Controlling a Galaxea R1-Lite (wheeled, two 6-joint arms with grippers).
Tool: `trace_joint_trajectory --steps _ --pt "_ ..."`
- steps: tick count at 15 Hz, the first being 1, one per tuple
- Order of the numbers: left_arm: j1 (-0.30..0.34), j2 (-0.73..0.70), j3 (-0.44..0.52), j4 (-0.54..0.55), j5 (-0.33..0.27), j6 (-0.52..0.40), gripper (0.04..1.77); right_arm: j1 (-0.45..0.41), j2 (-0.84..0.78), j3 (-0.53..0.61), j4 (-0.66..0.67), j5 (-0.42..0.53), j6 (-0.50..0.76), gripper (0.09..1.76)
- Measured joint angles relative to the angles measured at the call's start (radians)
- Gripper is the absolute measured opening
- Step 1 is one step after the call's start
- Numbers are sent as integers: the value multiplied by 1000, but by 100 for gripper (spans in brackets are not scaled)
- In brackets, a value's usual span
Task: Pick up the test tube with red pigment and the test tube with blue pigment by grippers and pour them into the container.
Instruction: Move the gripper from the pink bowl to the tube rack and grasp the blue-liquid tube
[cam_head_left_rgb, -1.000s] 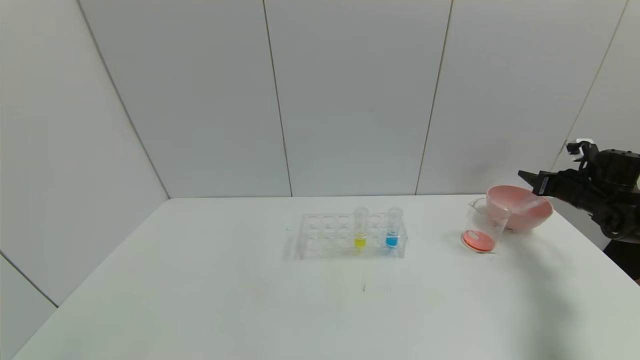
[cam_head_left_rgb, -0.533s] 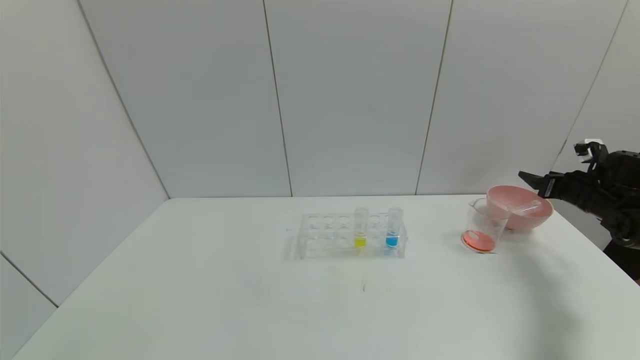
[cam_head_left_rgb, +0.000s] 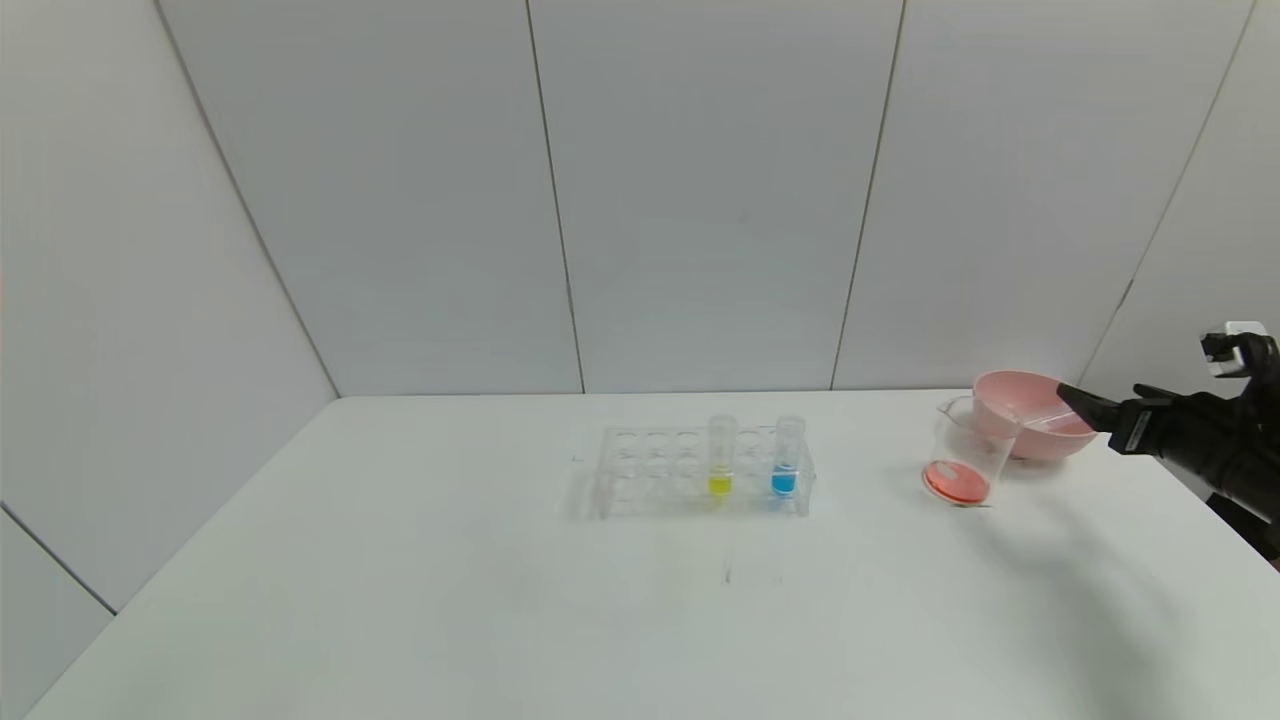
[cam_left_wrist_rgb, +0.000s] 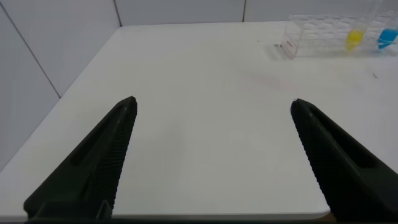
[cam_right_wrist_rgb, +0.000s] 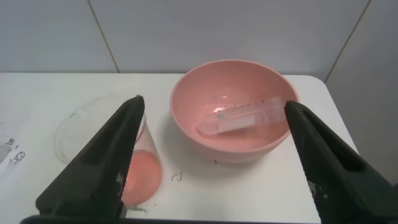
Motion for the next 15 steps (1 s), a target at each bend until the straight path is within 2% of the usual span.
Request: trace_joint_trajectory --steps 3,6,12,15 --pt "0 0 0 0 0 0 176 57 -111 142 -33 -84 3 165" --pt "0 0 0 0 0 0 176 183 -204 240 -35 -229 4 167" --pt "0 0 0 0 0 0 176 569 -279 333 -36 -610 79 169" --pt "0 0 0 0 0 0 176 751 -280 335 -36 -740 109 170"
